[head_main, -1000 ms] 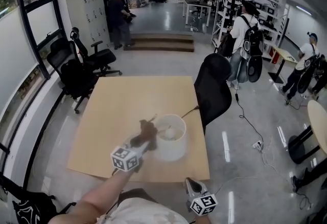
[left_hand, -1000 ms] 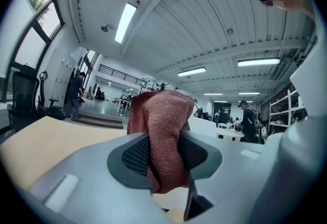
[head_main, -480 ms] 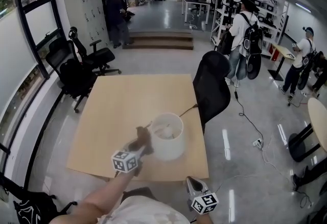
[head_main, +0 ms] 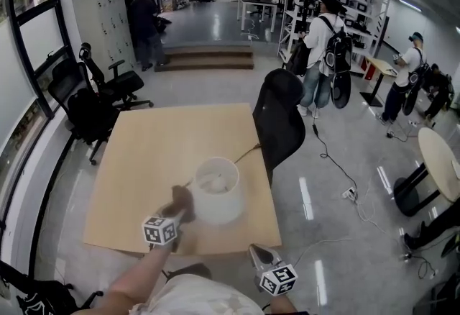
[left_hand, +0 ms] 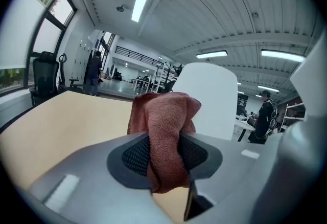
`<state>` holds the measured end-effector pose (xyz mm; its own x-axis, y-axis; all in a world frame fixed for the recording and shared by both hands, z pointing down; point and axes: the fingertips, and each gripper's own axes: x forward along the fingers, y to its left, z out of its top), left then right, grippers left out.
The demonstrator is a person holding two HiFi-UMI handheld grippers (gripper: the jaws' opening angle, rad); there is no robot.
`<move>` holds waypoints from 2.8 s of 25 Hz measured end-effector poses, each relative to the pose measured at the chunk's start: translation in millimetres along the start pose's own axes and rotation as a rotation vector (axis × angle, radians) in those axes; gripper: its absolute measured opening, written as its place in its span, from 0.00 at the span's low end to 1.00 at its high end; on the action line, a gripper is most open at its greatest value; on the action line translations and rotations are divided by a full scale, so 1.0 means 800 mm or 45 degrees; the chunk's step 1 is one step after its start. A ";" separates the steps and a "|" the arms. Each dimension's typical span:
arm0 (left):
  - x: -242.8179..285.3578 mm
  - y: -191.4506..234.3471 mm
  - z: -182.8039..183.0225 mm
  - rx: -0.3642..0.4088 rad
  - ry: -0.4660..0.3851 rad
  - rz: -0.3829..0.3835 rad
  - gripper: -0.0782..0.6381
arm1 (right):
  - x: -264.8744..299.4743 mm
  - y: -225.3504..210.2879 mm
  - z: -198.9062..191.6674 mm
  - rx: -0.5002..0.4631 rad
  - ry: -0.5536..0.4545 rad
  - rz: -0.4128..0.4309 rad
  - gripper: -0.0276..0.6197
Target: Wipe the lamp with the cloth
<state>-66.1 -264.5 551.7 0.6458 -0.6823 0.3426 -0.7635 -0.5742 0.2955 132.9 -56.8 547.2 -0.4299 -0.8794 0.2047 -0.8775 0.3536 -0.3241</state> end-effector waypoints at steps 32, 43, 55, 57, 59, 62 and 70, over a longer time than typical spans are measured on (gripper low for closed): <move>0.082 -0.023 0.112 0.048 -0.013 -0.592 0.31 | 0.053 -0.004 0.051 -0.047 0.046 -0.220 0.06; 0.094 0.017 0.069 -0.091 0.108 -0.620 0.32 | 0.051 0.011 0.049 -0.020 0.025 -0.314 0.06; 0.098 -0.073 0.208 0.044 0.073 -1.121 0.31 | 0.058 -0.012 0.054 -0.044 -0.010 -0.380 0.06; 0.105 -0.073 0.192 0.045 0.128 -1.140 0.31 | 0.050 -0.013 0.049 -0.031 -0.010 -0.408 0.06; 0.113 -0.070 0.184 0.028 0.170 -1.147 0.31 | 0.044 -0.014 0.047 -0.022 -0.004 -0.427 0.06; 0.126 -0.061 0.172 0.022 0.224 -1.138 0.31 | 0.041 -0.015 0.046 -0.007 0.006 -0.449 0.06; 0.160 -0.028 0.130 0.095 0.312 -1.055 0.31 | 0.052 -0.016 0.047 -0.001 0.014 -0.462 0.06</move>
<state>33.0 -386.0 496.0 0.9703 0.0809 0.2279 -0.0392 -0.8773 0.4784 134.3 -110.2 525.0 -0.0930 -0.9440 0.3165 -0.9735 0.0195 -0.2279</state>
